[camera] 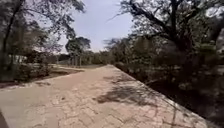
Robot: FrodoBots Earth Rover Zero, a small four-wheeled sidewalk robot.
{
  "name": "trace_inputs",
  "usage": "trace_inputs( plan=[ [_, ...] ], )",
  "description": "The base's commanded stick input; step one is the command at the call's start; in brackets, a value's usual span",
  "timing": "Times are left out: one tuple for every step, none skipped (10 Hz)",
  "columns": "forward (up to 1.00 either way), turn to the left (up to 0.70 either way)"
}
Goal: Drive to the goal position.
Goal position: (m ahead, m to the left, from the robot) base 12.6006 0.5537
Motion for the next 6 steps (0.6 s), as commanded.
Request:
trace_inputs(
  plan=[
    [0.7,0.0],
    [0.7,0.0],
    [0.7,0.0],
    [0.7,0.0],
    [0.7,0.0],
    [0.7,0.0]
  ],
)
